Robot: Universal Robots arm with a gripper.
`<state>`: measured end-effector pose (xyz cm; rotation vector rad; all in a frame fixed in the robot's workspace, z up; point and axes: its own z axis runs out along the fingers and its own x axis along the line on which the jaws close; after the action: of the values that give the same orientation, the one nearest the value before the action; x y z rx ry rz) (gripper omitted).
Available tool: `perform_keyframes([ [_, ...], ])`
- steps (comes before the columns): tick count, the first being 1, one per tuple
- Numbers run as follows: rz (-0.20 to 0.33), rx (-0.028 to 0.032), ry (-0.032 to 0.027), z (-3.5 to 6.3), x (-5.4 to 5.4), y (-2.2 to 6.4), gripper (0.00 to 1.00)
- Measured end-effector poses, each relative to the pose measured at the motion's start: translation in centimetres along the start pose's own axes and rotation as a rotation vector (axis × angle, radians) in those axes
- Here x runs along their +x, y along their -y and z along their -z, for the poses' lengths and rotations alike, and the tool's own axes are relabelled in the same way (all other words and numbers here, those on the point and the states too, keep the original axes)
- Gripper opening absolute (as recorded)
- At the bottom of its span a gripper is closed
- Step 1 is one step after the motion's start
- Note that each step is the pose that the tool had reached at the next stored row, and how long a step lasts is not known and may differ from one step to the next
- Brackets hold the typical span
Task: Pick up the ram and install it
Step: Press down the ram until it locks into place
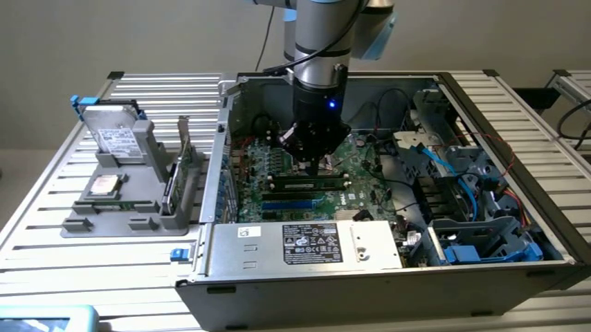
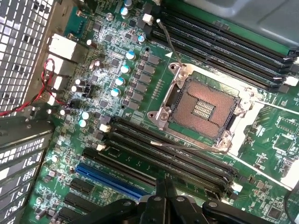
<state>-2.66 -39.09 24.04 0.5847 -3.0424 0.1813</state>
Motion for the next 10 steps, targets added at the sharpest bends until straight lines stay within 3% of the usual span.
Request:
perform_keyframes([
  [10, -0.085, -0.0015, -0.0007, 0.00, 0.00, 0.00, 0.11],
])
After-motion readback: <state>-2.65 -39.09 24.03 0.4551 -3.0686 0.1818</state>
